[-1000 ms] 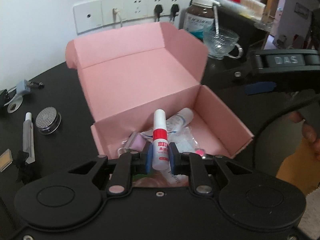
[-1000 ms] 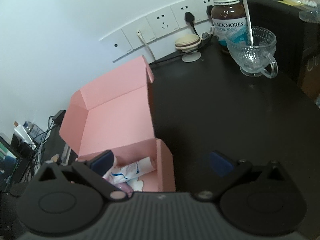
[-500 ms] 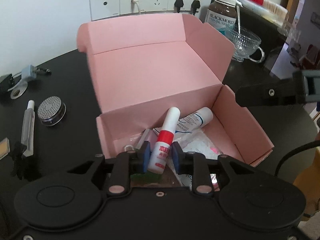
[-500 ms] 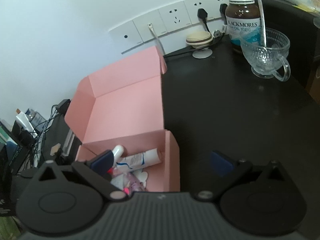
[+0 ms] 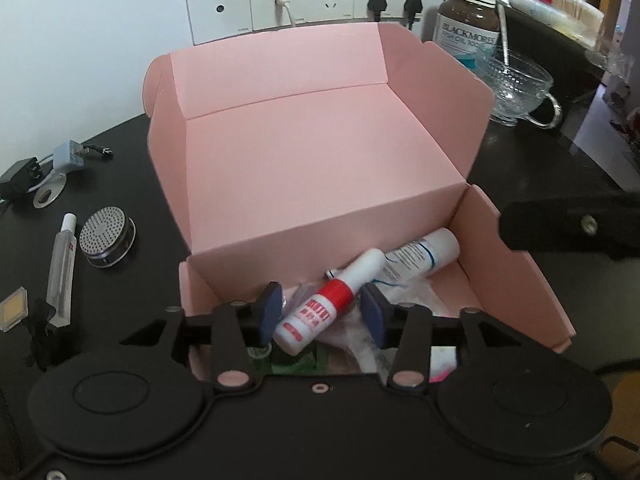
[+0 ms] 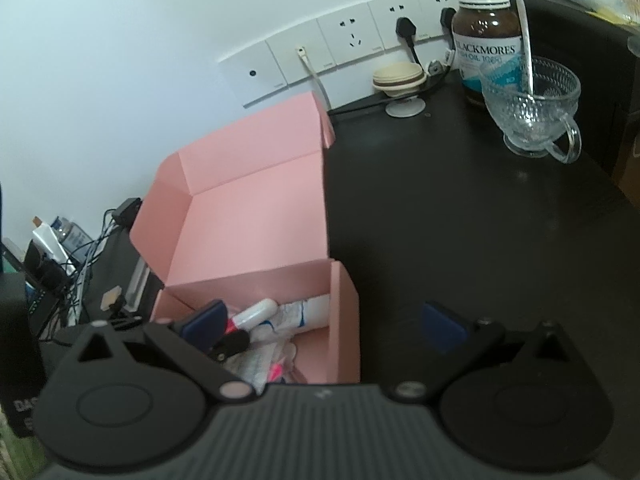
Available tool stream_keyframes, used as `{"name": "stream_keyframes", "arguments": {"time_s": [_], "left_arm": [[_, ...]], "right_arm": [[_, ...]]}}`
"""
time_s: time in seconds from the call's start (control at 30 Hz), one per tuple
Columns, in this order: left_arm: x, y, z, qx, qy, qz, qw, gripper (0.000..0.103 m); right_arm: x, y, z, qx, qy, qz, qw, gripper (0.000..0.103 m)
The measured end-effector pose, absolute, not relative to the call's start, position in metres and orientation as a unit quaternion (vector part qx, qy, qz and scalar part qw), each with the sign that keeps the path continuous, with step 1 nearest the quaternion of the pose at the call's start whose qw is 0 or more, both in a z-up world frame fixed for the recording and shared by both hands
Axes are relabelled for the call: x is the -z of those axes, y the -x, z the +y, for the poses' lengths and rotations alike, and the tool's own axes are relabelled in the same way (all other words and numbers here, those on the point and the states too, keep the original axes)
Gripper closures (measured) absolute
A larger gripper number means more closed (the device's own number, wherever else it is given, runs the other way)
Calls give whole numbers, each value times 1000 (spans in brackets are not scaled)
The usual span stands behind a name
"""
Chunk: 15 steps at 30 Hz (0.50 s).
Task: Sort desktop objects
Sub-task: 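Open the left gripper to release the tube in the box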
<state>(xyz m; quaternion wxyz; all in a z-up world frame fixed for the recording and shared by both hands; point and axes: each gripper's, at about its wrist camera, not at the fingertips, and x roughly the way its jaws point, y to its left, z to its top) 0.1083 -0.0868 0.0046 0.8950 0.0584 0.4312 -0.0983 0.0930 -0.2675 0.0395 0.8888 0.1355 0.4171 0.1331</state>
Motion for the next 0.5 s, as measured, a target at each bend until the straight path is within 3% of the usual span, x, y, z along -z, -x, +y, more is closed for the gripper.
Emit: {"name": "stream_keyframes", "arguments": {"time_s": [0.1, 0.13, 0.2, 0.5], "left_arm": [[-6, -111, -88, 91, -56, 433, 895, 46], [-6, -111, -87, 89, -54, 433, 895, 37], [-8, -109, -83, 100, -38, 430, 897, 30], [-21, -93, -75, 106, -32, 418, 902, 20]], "right_arm": [[-40, -92, -269, -132, -130, 416, 890, 1], [-41, -92, -269, -132, -130, 416, 890, 1], [-41, -92, -271, -131, -130, 417, 890, 1], [-46, -90, -268, -126, -124, 416, 892, 1]]}}
